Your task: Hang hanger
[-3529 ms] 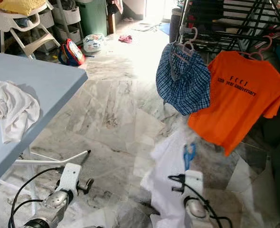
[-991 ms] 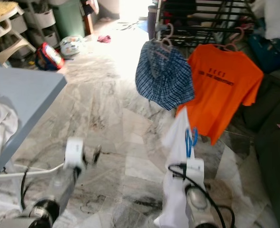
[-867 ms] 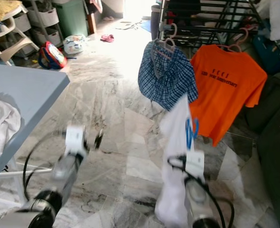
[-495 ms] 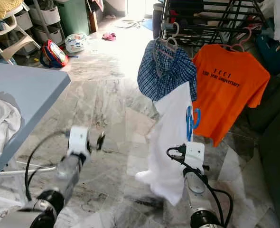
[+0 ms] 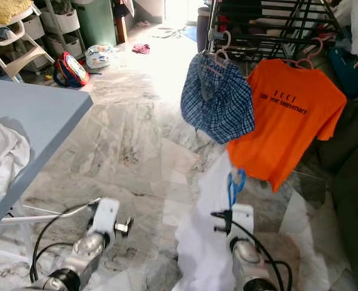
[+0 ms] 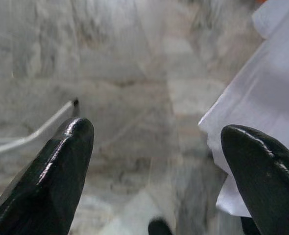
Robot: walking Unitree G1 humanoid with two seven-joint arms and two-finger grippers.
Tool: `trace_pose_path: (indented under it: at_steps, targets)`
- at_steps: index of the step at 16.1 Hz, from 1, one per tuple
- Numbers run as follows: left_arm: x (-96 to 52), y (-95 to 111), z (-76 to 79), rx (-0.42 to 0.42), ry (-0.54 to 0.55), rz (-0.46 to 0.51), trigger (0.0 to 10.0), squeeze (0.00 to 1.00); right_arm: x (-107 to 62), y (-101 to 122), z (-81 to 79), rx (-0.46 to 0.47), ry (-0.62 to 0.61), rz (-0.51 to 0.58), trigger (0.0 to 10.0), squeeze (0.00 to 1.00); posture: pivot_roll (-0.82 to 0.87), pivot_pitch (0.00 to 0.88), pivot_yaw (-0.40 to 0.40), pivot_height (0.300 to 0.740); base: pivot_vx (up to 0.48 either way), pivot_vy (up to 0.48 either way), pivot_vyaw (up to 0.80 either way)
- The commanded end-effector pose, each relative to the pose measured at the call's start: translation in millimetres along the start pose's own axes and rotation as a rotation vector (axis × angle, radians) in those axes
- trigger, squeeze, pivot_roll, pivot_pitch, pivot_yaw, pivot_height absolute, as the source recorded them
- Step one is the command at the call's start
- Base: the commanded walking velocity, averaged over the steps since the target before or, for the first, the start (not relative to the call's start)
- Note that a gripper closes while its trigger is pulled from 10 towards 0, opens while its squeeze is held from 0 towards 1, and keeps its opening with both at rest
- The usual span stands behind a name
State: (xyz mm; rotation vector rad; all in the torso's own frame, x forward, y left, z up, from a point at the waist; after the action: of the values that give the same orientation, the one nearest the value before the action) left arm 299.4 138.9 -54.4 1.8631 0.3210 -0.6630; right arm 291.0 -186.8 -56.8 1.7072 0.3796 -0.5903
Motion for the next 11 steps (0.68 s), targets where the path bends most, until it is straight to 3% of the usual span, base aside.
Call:
trace_pose_path:
  at_steps: [1,6,11]
  targets:
    - [-1.4,-8,-5.8,0.029,0.013,-0.035,10.0,0.00,0.3,-2,0.5,-0.034,0.004,-0.023,10.0,0.00,0.02,0.044,-0.041,0.740,0.000,0.000,0.00]
    - [-8.1,-34,-13.7,0.032,0.031,-0.124,10.0,0.00,-8.3,-34,3.6,-0.080,0.008,-0.128,10.0,0.00,0.03,0.032,-0.041,0.740,0.000,0.000,0.00]
    - [-11.5,-44,-7.4,0.055,0.006,-0.151,10.0,0.00,-14.9,-51,11.6,-0.042,-0.045,-0.171,10.0,0.00,0.03,0.035,-0.029,0.740,0.000,0.000,0.00]
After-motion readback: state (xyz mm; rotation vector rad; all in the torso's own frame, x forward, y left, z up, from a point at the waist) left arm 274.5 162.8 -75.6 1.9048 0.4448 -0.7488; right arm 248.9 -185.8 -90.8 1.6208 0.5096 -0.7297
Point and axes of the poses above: a point about 5 cm out from each wrist's last joint towards the gripper, its own x axis pointing out of the wrist towards the gripper, its own y axis along the axis of the wrist's last joint, z = x × y, the point moved 4 cm from there along x, pointing out of the wrist towards the gripper, and after that the axes turned 9 degrees about x, right-handed, at the moved point
